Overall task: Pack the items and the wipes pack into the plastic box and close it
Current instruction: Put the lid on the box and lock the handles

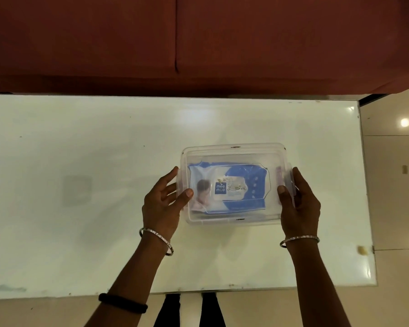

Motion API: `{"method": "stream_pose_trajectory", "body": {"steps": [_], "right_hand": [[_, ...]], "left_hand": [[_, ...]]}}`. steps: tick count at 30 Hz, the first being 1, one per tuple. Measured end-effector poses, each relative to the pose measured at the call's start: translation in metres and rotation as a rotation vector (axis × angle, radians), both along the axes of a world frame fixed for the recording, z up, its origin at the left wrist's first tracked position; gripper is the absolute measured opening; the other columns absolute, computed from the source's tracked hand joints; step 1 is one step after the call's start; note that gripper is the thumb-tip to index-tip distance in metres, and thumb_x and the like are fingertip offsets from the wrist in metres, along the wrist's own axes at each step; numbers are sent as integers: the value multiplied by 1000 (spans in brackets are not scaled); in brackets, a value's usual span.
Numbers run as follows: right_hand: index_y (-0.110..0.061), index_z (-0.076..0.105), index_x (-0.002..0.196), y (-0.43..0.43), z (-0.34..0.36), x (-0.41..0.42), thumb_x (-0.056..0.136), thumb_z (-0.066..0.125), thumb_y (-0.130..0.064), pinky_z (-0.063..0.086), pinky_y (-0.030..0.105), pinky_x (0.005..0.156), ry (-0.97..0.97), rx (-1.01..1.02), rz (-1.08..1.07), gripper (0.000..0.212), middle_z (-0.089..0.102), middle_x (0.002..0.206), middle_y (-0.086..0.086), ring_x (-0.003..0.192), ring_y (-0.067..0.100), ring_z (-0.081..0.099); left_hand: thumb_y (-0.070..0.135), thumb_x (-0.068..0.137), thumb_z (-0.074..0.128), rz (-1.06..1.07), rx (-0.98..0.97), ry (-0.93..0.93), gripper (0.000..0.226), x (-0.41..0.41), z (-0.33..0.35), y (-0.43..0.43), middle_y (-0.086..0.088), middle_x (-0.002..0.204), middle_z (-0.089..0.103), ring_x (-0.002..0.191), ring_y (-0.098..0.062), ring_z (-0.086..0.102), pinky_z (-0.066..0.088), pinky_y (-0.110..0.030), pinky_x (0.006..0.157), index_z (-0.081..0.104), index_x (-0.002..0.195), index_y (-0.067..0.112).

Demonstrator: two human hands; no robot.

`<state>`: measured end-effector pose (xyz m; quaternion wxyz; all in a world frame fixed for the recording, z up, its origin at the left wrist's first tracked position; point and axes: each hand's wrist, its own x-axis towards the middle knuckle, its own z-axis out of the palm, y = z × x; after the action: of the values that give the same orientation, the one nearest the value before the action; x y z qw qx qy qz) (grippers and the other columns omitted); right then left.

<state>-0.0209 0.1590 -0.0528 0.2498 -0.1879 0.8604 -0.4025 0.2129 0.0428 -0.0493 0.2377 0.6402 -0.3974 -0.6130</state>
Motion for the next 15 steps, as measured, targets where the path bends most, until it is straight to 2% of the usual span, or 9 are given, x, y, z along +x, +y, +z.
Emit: {"method": "stream_pose_trajectory", "body": {"steps": [3, 4, 6, 8, 10, 12, 15], "right_hand": [[-17, 50, 141, 1, 1, 0, 89, 67, -15, 47, 37, 103, -41, 29, -39, 54, 55, 127, -16, 104, 4, 61], [-17, 51, 140, 2, 2, -1, 88, 68, -15, 46, 36, 103, -56, 31, -56, 55, 55, 125, -18, 102, 1, 60], [-18, 52, 139, 4, 2, 1, 88, 69, -14, 48, 35, 102, -63, 40, -75, 54, 59, 122, -16, 106, 12, 65], [-20, 54, 137, 7, 3, 4, 87, 70, -15, 51, 35, 95, -42, 41, -76, 53, 68, 114, -14, 107, 29, 60], [-20, 55, 137, 8, 4, 5, 87, 70, -15, 51, 40, 96, -25, 36, -70, 52, 71, 117, 0, 104, 33, 60], [-20, 55, 137, 7, 5, 5, 87, 69, -15, 51, 43, 101, -26, 44, -61, 52, 66, 128, 6, 100, 21, 68], [-18, 55, 137, 5, 8, 3, 88, 69, -15, 49, 41, 104, -48, 63, -44, 51, 63, 129, -4, 102, 3, 65]], "left_hand": [[12, 71, 81, 9, 6, -9, 61, 1, -3, 1, -8, 111, 73, 96, -20, 72, 60, -25, 75, 62, 126, 29], [12, 71, 81, 5, 3, -13, 61, 1, -4, 1, -7, 112, 73, 96, -19, 72, 59, -23, 75, 61, 126, 29], [12, 73, 80, -7, -15, -26, 61, 2, -5, 2, -6, 113, 73, 98, -14, 71, 58, -17, 76, 60, 128, 28], [11, 75, 78, -18, -29, -40, 60, 4, -5, 2, -5, 113, 73, 98, -5, 70, 55, -11, 77, 59, 130, 27], [10, 77, 76, -37, -34, -55, 60, 5, -4, 3, -4, 111, 73, 96, 3, 69, 52, -7, 77, 57, 131, 26], [9, 77, 76, -56, -30, -65, 61, 5, -4, 2, -2, 109, 72, 92, 8, 68, 51, -5, 74, 57, 132, 23], [12, 75, 79, -68, 7, -71, 55, 7, -3, 0, 0, 105, 73, 92, 0, 71, 54, -9, 73, 62, 127, 20]]}}
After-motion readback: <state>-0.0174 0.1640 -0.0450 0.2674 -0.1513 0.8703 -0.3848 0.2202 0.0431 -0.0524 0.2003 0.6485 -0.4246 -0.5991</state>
